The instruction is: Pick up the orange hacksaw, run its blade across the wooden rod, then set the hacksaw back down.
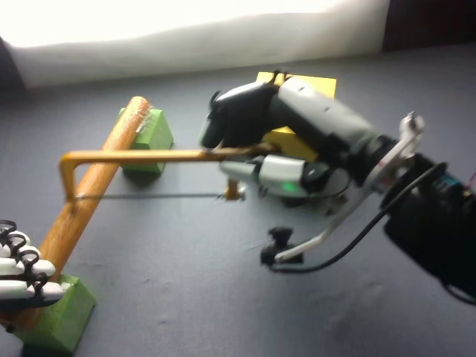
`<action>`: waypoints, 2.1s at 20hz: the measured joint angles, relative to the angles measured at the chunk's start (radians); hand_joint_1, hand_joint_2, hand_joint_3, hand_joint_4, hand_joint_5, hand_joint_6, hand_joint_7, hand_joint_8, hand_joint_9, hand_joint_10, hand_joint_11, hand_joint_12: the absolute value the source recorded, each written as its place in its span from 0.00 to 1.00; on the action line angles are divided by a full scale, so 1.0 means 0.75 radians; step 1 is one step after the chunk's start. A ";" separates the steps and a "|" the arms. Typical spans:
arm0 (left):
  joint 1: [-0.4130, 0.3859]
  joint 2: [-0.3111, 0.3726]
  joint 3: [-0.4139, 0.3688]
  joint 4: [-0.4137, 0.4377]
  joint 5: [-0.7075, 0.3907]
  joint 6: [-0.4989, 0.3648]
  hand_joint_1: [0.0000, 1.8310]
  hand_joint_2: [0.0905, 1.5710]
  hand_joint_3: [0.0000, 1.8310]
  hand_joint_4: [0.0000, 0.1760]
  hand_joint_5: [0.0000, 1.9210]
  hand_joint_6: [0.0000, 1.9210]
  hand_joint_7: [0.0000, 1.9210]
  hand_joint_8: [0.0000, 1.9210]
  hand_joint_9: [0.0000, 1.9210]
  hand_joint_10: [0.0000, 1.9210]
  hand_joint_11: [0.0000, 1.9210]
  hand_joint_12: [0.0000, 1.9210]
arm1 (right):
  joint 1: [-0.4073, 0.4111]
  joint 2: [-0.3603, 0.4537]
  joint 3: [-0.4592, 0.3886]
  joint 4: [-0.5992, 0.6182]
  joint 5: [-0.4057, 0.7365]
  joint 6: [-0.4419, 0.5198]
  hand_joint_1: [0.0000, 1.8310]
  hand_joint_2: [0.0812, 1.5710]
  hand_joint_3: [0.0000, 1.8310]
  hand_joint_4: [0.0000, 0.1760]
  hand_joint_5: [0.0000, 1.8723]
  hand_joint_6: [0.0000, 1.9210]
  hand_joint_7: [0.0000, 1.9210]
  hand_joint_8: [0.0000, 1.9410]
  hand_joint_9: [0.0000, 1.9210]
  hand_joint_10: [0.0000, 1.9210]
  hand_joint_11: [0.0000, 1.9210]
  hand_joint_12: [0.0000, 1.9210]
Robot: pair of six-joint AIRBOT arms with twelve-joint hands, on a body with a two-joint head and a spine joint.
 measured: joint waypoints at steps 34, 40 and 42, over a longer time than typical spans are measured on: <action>-0.034 -0.017 -0.005 0.002 0.008 0.000 0.00 0.75 0.00 0.00 0.05 0.00 0.04 0.00 0.03 0.00 0.00 0.08 | -0.475 -0.013 -0.020 -0.100 0.512 0.094 0.37 0.64 0.00 0.00 0.11 0.00 0.10 0.00 0.13 0.00 0.00 0.51; -0.038 -0.017 0.006 0.006 -0.008 0.001 0.00 0.75 0.00 0.00 0.08 0.00 0.06 0.00 0.04 0.00 0.00 0.11 | -0.467 -0.013 -0.020 -0.120 0.512 0.096 0.29 0.53 0.00 0.00 0.02 0.00 0.01 0.00 0.01 0.00 0.00 0.20; -0.038 -0.027 0.025 0.009 -0.045 0.015 0.00 0.75 0.00 0.00 0.07 0.00 0.06 0.00 0.04 0.00 0.00 0.10 | -0.452 -0.001 -0.024 -0.136 0.515 0.097 0.27 0.53 0.00 0.00 0.01 0.00 0.01 0.00 0.01 0.00 0.00 0.21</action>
